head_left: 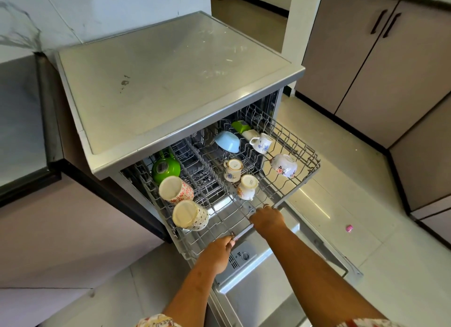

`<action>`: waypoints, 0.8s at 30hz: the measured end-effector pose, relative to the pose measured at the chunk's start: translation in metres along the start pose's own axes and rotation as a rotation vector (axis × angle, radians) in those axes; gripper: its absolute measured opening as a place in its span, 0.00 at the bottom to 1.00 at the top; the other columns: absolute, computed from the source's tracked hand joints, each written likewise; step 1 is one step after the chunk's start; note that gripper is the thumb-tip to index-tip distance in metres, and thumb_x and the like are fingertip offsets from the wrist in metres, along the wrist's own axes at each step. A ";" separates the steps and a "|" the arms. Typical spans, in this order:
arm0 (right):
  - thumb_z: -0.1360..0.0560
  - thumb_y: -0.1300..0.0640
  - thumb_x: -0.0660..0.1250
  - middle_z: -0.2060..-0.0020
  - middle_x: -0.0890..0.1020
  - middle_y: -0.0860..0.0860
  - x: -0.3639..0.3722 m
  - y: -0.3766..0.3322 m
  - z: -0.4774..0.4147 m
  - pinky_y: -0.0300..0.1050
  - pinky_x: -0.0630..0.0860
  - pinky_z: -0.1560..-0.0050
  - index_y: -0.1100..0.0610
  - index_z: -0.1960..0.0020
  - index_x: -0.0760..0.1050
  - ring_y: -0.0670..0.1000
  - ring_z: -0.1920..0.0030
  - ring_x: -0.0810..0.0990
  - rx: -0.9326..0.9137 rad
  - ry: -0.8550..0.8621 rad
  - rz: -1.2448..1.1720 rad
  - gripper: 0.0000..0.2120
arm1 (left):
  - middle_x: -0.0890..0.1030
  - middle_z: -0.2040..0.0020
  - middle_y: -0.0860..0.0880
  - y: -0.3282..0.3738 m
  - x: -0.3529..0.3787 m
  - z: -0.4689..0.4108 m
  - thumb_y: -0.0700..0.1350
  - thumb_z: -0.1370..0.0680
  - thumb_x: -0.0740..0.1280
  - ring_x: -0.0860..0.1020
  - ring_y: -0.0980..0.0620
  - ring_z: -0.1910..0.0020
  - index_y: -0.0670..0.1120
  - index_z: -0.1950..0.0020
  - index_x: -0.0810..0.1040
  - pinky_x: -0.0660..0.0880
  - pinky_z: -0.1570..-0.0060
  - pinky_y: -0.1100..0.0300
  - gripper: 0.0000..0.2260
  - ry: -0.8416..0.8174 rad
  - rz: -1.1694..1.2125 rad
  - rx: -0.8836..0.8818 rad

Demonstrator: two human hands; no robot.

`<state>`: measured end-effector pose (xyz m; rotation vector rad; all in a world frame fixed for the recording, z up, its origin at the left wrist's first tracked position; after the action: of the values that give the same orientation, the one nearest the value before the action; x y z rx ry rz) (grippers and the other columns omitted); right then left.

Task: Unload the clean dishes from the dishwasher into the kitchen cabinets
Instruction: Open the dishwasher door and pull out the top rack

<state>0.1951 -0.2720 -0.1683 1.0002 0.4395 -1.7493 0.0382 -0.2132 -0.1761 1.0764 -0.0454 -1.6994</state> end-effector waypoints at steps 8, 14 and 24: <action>0.23 0.58 0.66 0.38 0.76 0.55 0.007 0.002 0.004 0.55 0.70 0.36 0.54 0.34 0.73 0.58 0.35 0.71 0.007 0.023 -0.011 0.17 | 0.75 0.36 0.45 0.004 0.004 0.003 0.48 0.17 0.50 0.75 0.47 0.38 0.50 0.28 0.66 0.72 0.41 0.56 0.17 -0.011 0.005 -0.009; 0.24 0.57 0.66 0.39 0.77 0.55 0.018 0.008 0.011 0.55 0.71 0.36 0.53 0.35 0.74 0.59 0.35 0.72 0.007 0.036 -0.022 0.17 | 0.76 0.37 0.46 0.007 0.019 0.010 0.48 0.17 0.51 0.75 0.49 0.38 0.49 0.29 0.68 0.72 0.41 0.58 0.17 0.029 -0.007 -0.006; 0.22 0.54 0.64 0.36 0.75 0.51 0.027 0.009 0.032 0.64 0.57 0.31 0.49 0.33 0.71 0.56 0.31 0.68 0.020 0.010 -0.032 0.18 | 0.78 0.41 0.45 0.010 0.034 0.023 0.49 0.17 0.51 0.77 0.46 0.42 0.50 0.32 0.70 0.73 0.45 0.54 0.16 0.019 -0.034 -0.002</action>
<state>0.1867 -0.3141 -0.1697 1.0220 0.4474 -1.7808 0.0299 -0.2544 -0.1791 1.0973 -0.0138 -1.7187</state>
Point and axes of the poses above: each hand's wrist, its own z-axis away from the middle knuckle, its own x-axis out of the palm, y = z × x, the point moved 1 cm from there along -z, towards the middle knuckle
